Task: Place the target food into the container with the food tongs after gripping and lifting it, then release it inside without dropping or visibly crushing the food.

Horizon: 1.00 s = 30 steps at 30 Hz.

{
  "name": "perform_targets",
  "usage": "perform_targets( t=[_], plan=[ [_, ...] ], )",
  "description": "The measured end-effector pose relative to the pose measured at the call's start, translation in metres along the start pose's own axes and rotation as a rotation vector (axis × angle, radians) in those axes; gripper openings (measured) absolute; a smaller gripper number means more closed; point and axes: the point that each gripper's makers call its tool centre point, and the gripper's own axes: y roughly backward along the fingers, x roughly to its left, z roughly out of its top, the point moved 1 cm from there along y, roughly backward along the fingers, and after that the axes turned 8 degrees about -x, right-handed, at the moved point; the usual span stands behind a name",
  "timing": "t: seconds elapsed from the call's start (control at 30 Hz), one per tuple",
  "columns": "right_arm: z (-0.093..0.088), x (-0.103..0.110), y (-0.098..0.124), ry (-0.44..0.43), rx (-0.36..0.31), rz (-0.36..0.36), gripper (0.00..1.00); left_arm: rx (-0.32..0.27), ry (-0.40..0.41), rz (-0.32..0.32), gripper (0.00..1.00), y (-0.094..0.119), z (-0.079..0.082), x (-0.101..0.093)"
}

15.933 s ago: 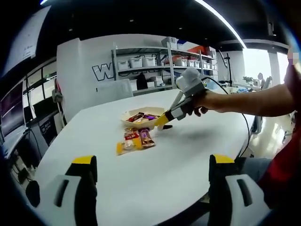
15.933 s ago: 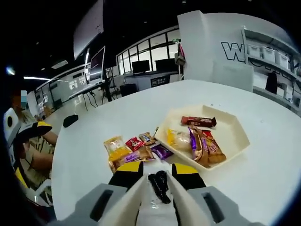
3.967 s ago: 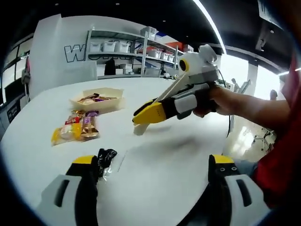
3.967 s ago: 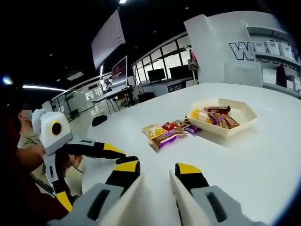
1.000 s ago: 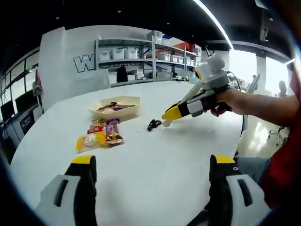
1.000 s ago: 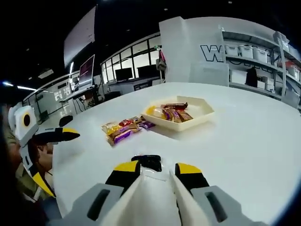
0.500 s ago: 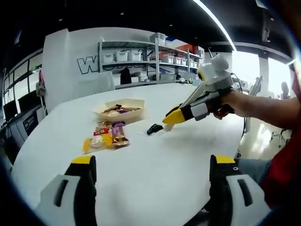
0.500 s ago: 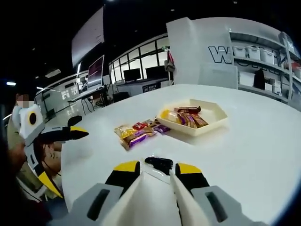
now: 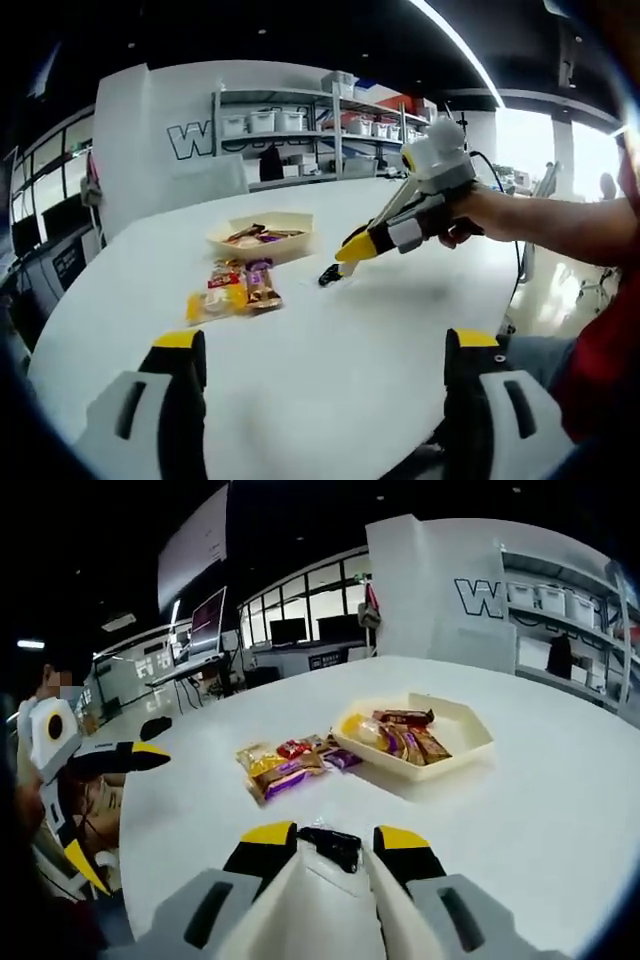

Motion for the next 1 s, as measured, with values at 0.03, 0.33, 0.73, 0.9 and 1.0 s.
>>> perform_targets(
  t=[0.03, 0.33, 0.73, 0.9, 1.0],
  plan=[
    [-0.001, 0.001, 0.0, -0.005, 0.003, -0.001, 0.25, 0.0, 0.001, 0.0, 0.97, 0.0, 0.0, 0.0],
    [-0.006, 0.032, 0.007, -0.112, 0.013, 0.058, 0.25, 0.011, -0.001, -0.019, 0.96, -0.001, -0.005, -0.006],
    [0.006, 0.028, 0.004, -0.058, -0.035, 0.058, 0.25, 0.008, -0.006, -0.029, 0.95, -0.001, -0.005, -0.005],
    [0.003, 0.029, -0.002, 0.024, -0.028, 0.067, 0.25, 0.007, -0.001, -0.021, 0.95, 0.0, -0.005, -0.003],
    [0.004, 0.033, -0.006, 0.028, -0.033, 0.081, 0.25, 0.012, 0.002, -0.019, 0.95, 0.0, -0.007, -0.002]
  ],
)
